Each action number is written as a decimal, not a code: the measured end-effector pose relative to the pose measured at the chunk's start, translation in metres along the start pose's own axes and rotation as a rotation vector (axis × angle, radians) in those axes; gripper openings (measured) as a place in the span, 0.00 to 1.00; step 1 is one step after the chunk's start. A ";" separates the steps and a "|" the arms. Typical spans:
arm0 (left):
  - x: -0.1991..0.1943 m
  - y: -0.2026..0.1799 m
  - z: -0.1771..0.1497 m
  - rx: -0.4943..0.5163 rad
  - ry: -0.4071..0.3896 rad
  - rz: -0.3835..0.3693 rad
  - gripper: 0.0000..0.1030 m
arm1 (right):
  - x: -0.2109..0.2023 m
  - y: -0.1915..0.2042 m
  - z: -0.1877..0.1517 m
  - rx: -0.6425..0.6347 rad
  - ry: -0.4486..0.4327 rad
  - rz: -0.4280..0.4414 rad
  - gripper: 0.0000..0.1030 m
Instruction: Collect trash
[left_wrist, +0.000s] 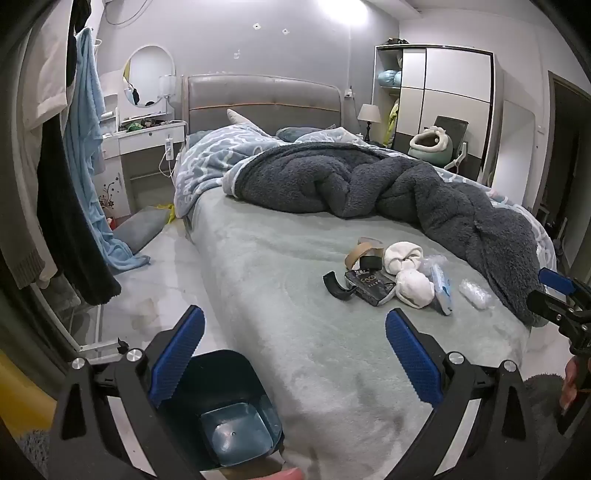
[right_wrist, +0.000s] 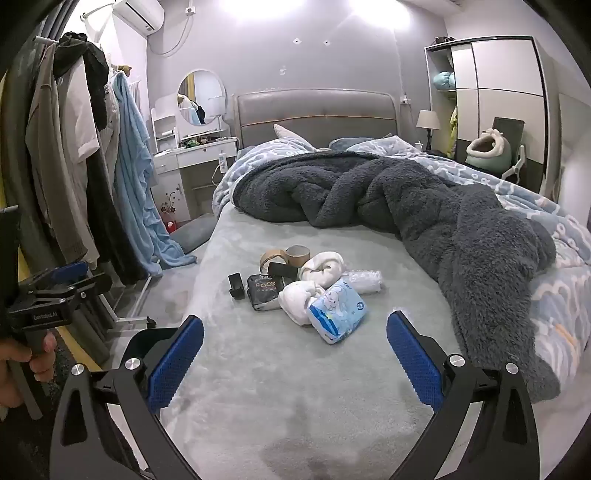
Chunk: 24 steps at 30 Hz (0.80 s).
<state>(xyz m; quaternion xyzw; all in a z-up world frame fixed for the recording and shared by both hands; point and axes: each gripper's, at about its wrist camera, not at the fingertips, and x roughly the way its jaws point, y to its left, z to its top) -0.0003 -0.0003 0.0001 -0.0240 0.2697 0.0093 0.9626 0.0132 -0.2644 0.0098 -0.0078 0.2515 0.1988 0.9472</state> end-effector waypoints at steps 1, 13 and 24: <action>0.000 0.000 0.000 0.000 0.000 0.001 0.97 | 0.000 0.000 0.000 0.001 0.002 0.000 0.97; 0.001 0.000 0.000 -0.002 0.008 -0.002 0.97 | 0.000 0.001 0.000 0.002 0.006 -0.001 0.97; 0.001 0.000 0.000 -0.001 0.008 -0.001 0.97 | 0.000 -0.001 0.000 0.008 0.007 0.002 0.97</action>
